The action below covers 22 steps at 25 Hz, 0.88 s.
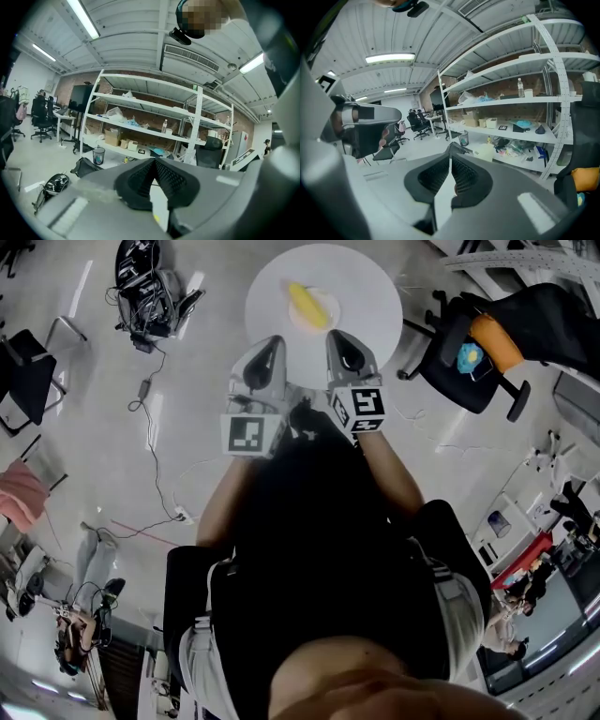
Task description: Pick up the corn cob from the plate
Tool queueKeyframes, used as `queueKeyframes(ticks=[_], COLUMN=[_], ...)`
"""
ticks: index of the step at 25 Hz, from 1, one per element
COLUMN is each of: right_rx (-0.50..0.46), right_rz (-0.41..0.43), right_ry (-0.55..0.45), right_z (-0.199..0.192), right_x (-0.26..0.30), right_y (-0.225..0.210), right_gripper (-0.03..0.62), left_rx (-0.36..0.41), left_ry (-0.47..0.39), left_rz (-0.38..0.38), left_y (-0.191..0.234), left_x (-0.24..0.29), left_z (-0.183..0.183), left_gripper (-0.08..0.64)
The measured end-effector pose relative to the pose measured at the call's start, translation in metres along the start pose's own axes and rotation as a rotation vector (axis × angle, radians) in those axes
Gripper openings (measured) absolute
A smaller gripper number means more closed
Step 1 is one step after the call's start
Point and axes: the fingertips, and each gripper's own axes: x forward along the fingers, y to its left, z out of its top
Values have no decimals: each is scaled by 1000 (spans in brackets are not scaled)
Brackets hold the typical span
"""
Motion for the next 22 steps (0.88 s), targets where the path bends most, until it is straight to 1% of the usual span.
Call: queueKeyframes(ticks=[6, 9, 15, 22], right_rx=[-6, -11, -23, -37], right_rz=[7, 8, 8, 10], right_ry=[63, 89, 133, 179], right_z=[-21, -27, -39, -53], right_x=[22, 32, 52, 69], right_y=[-3, -7, -12, -21], right_gripper=[48, 55, 77, 87], left_rx=[-15, -15, -39, -63], left_ry=[21, 33, 58, 81], left_rz=[-2, -3, 3, 16], left_y=[15, 20, 32, 42], left_x=[15, 22, 33, 45], left_z=[-9, -12, -19, -28], left_gripper=[3, 3, 3, 3])
